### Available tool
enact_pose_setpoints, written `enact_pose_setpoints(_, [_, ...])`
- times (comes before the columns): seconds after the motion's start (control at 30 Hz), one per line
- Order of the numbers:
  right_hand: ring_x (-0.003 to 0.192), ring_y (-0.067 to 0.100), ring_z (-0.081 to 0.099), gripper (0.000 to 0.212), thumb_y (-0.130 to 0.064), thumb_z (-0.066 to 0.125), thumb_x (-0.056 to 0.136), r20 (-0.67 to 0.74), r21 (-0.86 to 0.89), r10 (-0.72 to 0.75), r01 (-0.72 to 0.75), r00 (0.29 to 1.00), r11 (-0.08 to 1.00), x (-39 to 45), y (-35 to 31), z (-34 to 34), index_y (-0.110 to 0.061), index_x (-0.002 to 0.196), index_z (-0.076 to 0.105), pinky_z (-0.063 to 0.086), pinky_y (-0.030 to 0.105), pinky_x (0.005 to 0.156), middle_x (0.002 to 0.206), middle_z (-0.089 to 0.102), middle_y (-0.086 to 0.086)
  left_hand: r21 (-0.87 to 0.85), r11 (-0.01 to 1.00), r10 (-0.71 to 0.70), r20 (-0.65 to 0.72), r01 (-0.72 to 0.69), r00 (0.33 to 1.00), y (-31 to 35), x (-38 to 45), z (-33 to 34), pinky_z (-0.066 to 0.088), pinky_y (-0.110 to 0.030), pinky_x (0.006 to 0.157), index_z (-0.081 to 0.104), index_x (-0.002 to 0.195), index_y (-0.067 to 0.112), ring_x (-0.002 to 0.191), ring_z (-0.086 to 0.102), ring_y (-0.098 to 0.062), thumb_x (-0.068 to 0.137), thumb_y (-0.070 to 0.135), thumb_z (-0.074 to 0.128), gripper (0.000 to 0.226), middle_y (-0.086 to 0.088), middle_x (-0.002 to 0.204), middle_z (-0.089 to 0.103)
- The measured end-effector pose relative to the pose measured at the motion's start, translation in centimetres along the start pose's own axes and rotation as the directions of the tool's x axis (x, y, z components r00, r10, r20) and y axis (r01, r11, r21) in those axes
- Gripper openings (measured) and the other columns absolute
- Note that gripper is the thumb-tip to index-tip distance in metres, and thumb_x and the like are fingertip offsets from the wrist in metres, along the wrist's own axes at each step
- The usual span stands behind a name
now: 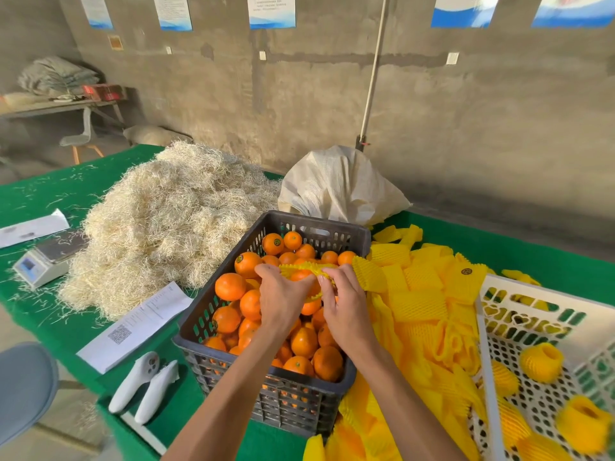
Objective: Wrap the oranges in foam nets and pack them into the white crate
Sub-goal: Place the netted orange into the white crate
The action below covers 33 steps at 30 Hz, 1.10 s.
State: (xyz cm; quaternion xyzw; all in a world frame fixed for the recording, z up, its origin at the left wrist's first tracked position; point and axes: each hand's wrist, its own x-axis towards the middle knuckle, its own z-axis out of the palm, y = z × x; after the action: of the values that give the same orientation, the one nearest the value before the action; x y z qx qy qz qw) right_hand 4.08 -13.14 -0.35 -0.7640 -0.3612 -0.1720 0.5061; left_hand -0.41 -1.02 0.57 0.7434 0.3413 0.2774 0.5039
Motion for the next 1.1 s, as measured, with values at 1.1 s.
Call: enact_pose_setpoints(1.1, [0.090, -0.005, 0.059, 0.033, -0.047, 0.054, 0.101, -0.516, 0.077, 0.582, -0.643, 0.628, 0.762, -10.7, 9.5, -27.4, -0.018, 0.117, 0.052, 0.048, 0.015, 0.074, 0.106, 0.060, -0.008, -0.278, 0.958, 0.190, 0.800, 0.071, 0.569, 10.4, -18.3, 23.2, 0.054, -0.060, 0.094, 0.074, 0.097, 0.009, 0.090, 0.068, -0.030, 0.108, 0.055, 0.037, 0.060, -0.026, 0.101, 0.074])
